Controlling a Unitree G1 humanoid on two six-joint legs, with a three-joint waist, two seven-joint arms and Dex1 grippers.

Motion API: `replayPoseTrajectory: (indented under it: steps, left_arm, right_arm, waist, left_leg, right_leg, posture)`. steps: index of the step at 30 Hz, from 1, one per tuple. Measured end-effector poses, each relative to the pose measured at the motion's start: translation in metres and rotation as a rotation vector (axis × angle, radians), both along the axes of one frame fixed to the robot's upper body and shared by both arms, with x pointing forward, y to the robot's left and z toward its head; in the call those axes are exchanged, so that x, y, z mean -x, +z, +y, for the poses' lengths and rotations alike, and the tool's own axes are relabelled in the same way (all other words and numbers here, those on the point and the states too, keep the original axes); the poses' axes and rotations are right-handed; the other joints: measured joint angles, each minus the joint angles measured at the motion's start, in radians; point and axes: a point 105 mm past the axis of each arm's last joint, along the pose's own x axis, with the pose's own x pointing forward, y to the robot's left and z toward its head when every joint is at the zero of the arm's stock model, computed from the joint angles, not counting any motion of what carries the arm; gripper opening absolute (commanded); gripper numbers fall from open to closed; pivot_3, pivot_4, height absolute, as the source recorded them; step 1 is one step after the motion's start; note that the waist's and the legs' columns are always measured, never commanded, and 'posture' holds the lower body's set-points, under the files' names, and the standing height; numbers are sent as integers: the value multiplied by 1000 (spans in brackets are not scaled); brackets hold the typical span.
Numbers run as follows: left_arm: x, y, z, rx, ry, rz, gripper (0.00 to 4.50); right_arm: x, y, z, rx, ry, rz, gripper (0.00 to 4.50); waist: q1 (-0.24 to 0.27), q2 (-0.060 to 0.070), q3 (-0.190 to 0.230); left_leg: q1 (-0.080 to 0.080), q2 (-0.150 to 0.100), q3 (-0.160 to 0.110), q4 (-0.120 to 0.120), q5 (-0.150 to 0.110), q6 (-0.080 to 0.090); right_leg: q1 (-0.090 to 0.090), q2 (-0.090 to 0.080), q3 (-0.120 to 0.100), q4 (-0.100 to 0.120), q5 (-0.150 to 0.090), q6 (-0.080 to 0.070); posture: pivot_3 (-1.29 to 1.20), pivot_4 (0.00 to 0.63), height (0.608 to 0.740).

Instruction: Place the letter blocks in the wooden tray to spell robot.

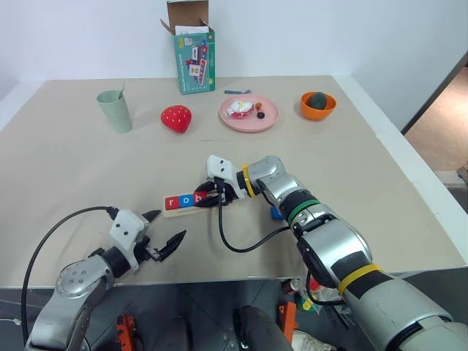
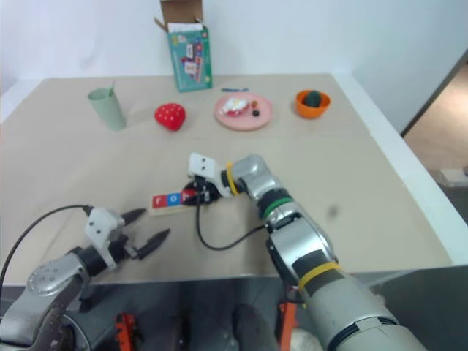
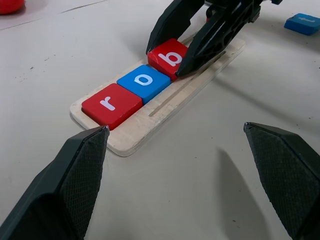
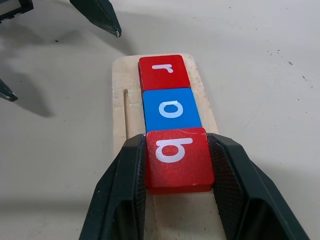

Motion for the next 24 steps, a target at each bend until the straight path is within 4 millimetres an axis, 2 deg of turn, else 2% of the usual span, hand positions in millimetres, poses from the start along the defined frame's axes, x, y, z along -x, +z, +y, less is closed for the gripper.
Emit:
replayPoseTrajectory:
  steps: [24]
  left_arm:
    - [2,-3,-1,-3,-4,22,4500]
  right_arm:
    - [-1,-2,-1,-8,-10,1,1754]
  waist:
    - [0,0,0]
  left_leg:
    - [0,0,0,0,0,0]
  right_leg:
    - [0,0,0,0,0,0]
  posture:
    - [0,150,740]
